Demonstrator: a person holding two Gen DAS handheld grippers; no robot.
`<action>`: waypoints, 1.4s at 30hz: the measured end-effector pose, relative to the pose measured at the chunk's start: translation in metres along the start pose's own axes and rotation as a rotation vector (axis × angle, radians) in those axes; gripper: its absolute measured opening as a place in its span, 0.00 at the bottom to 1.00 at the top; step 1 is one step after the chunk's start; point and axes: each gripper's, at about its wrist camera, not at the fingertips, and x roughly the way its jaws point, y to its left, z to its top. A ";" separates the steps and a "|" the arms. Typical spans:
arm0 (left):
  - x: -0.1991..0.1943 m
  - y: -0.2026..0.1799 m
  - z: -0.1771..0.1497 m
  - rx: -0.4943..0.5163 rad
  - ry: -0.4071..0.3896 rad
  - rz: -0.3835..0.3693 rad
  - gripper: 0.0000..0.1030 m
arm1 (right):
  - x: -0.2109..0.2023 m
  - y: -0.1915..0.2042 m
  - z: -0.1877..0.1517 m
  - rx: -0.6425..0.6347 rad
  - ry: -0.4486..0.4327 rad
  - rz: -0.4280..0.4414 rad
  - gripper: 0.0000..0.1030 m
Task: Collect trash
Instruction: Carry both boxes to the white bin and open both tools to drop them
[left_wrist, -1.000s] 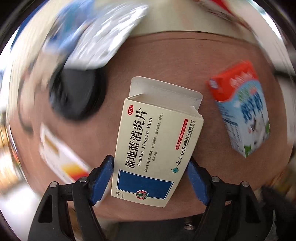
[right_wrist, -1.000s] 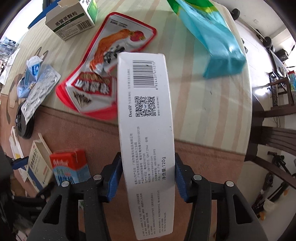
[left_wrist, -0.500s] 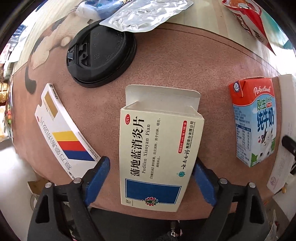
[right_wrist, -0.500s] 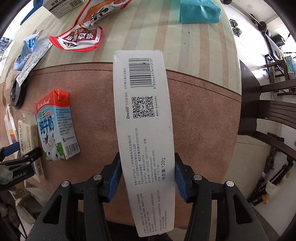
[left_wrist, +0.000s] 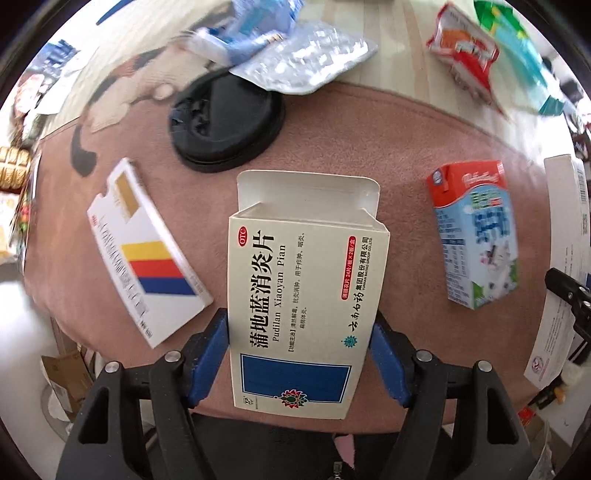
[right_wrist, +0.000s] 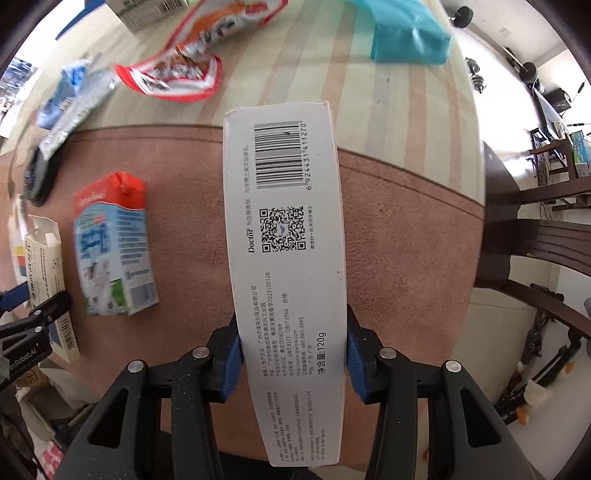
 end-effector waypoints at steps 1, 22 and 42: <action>-0.007 0.003 -0.005 -0.009 -0.016 -0.012 0.68 | -0.008 -0.002 -0.001 0.019 -0.023 -0.002 0.47; -0.078 0.115 -0.226 -0.421 -0.236 -0.387 0.68 | -0.084 -0.034 -0.025 -0.143 -0.219 0.208 0.47; 0.327 0.137 -0.248 -0.581 0.223 -0.519 0.69 | 0.341 0.017 0.024 -0.313 0.239 0.105 0.48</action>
